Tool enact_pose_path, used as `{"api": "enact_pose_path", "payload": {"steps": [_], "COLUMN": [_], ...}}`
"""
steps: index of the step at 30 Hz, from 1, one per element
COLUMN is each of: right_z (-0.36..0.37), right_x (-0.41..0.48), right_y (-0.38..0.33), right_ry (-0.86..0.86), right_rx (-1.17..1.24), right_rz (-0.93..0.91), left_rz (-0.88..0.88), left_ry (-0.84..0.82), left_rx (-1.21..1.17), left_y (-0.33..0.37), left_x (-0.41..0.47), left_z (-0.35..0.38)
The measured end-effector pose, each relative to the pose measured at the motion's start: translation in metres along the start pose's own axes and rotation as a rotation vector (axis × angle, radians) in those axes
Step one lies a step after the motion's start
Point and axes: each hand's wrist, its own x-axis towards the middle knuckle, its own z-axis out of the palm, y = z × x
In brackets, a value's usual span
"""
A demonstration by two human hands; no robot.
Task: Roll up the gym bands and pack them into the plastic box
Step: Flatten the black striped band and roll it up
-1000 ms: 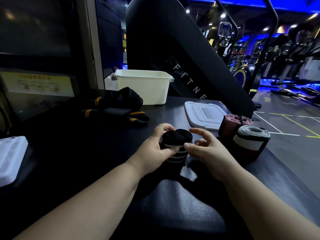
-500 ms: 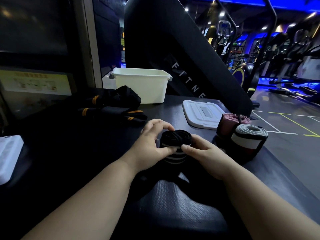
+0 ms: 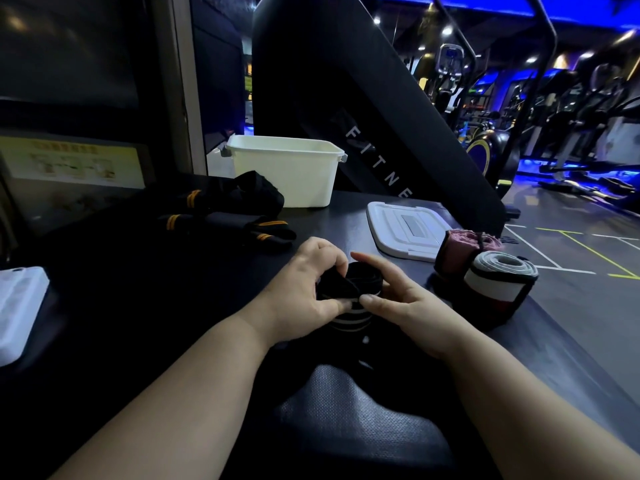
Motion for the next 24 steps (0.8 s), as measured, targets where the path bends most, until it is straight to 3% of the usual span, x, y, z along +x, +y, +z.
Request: {"api": "enact_pose_path", "payload": {"steps": [17,20,24], "right_z": [-0.002,-0.002,-0.003], "right_x": [0.006,0.007,0.006], "right_y": [0.006,0.007,0.008], "right_ry": [0.05,0.063,0.065], "right_rx": [0.066,0.071,0.089], "right_rz": [0.024,0.028,0.033], "left_rz": [-0.136,-0.212,-0.39], "left_ry": [0.359,0.365,0.248], "left_rx": [0.035,0.006,-0.174], "left_y": [-0.007,-0.008,-0.012], "left_x": [0.0,-0.002,-0.005], "left_z": [0.011,0.01,0.01]}}
